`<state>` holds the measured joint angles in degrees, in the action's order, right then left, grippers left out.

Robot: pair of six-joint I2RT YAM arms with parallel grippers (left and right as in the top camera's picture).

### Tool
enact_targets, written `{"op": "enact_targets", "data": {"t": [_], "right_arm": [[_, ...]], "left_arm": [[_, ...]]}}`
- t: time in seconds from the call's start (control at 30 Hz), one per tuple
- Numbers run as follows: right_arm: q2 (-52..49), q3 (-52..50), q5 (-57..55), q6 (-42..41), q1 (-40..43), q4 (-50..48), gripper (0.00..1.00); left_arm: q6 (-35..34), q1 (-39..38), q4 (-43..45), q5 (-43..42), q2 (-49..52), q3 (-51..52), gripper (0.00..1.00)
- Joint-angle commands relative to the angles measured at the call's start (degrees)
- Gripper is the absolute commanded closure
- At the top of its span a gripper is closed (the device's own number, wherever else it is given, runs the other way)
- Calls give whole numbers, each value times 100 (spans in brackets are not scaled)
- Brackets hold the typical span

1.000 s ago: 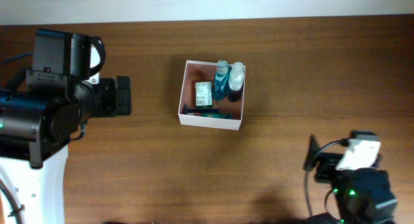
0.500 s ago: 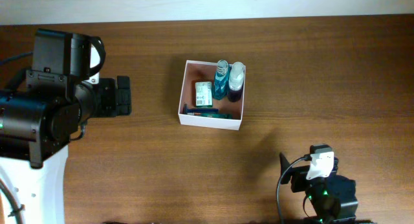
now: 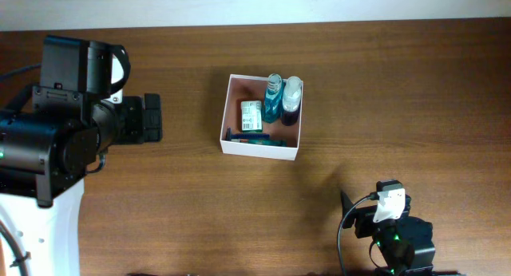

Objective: Pack container

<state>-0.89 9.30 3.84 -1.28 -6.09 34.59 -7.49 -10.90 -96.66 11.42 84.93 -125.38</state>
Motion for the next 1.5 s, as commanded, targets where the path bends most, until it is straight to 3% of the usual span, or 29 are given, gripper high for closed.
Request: {"op": "enact_targets", "data": {"t": [0.0, 0.73, 0.87, 1.0, 1.23, 1.47], "right_arm": [[68, -37, 68, 22, 55, -13, 1], [68, -37, 68, 22, 55, -13, 1], [68, -37, 68, 22, 55, -13, 1], [70, -37, 68, 22, 55, -13, 1], [70, -37, 68, 22, 55, -13, 1], [68, -37, 68, 22, 55, -13, 1]], "left_arm": [[74, 24, -2, 42, -90, 7, 1], [74, 85, -2, 33, -177, 28, 1], [70, 407, 289, -24, -533, 472, 0], [74, 964, 1906, -562, -1287, 1633, 0], [195, 1797, 4673, -1182, -3165, 4903, 0], [605, 1932, 5928, -1215, -5040, 7978, 1]]}}
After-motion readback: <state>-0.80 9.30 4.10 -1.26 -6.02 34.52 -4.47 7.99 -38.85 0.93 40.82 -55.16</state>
